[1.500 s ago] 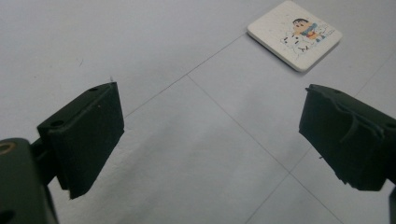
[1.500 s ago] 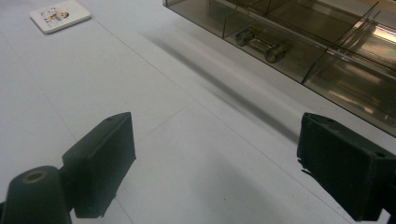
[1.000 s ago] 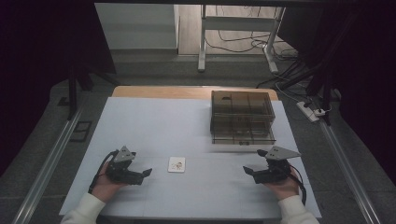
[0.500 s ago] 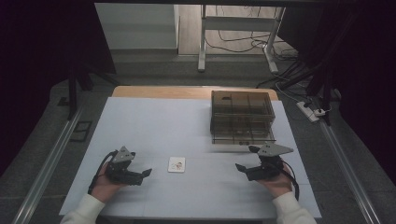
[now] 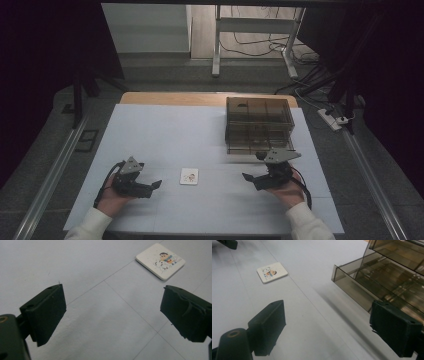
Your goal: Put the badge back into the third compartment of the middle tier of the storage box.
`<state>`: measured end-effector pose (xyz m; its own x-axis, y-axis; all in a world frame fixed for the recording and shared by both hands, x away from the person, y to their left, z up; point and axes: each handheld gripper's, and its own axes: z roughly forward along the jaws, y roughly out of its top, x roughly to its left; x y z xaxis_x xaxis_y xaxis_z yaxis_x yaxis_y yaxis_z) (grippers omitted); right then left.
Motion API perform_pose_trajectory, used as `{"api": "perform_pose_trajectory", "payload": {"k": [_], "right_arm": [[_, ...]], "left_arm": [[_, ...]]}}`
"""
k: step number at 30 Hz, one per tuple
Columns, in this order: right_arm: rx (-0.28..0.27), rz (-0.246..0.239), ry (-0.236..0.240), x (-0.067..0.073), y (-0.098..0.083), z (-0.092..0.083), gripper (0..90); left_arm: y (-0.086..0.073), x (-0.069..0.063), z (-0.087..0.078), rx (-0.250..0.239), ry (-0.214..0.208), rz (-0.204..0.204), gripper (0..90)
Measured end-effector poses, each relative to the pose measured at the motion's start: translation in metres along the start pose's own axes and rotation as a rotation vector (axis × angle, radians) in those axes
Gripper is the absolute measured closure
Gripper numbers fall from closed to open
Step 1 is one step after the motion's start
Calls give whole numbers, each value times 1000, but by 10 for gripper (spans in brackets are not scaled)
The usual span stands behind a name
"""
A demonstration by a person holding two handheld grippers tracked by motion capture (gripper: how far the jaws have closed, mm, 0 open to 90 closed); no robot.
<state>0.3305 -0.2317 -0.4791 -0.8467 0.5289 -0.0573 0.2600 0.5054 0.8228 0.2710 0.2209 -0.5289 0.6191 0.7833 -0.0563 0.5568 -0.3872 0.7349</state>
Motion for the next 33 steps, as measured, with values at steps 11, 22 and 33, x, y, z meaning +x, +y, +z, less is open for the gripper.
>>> {"api": "perform_pose_trajectory", "payload": {"k": [11, 22, 33], "right_arm": [[-17, -43, 44, 7, 23, 20, 144], [-16, -73, 86, 15, 39, 34, 145], [10, -110, 139, 25, 51, 54, 144]], "left_arm": [[0, 0, -1, -3, 3, 3, 66], [0, 0, -1, -4, 5, 4, 67], [1, -1, -1, -5, 4, 3, 67]]}}
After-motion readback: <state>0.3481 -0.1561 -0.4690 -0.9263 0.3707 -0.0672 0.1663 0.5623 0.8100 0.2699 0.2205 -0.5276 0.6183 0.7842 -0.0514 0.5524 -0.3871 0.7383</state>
